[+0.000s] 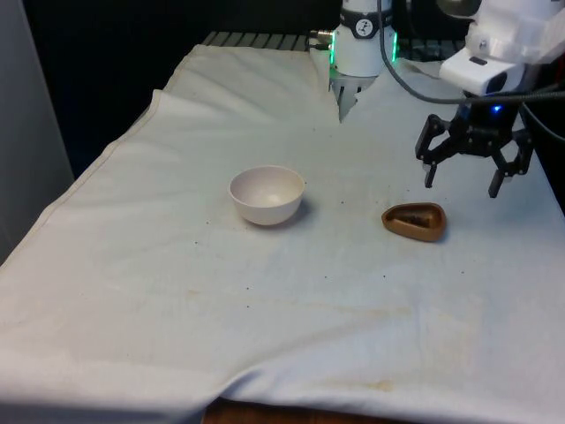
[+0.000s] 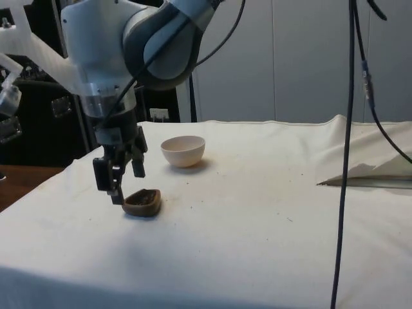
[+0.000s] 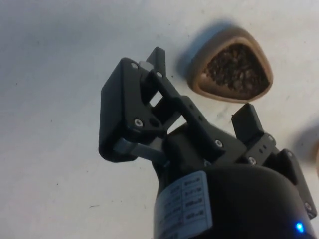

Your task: Pour the coffee beans from the cup into the bowl.

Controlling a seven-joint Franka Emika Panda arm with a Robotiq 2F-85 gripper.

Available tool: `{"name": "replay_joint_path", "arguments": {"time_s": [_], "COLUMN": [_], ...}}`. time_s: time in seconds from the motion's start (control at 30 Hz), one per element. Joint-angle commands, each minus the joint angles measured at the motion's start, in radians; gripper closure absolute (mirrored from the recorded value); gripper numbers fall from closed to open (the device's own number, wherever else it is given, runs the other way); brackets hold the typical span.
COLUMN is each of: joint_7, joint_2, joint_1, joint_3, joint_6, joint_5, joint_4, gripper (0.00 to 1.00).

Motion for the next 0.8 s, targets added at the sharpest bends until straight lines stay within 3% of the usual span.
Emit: {"name": "replay_joint_path", "arguments": {"time_s": [0.0, 0.03, 0.07, 0.23, 0.27, 0.3, 0.77], "joint_7": [0.01, 0.001, 0.012, 0.017, 0.006, 0.017, -0.002], "joint_2": [0.007, 0.004, 0.012, 0.033, 0.026, 0.036, 0.088], "joint_1": [0.005, 0.0, 0.006, 0.009, 0.002, 0.009, -0.006], "joint_3": [-0.005, 0.0, -0.005, -0.005, 0.0, -0.005, -0.014], "joint_6": [0.01, 0.0, 0.011, 0.016, 0.007, 0.017, 0.08], "joint_5": [-0.007, 0.0, -0.008, -0.01, -0.001, -0.01, -0.008], "joint_4": [0.004, 0.002, 0.007, 0.017, 0.012, 0.019, 0.026], "gripper": [0.0, 0.0, 0.0, 0.0, 0.0, 0.0, 0.0]}}
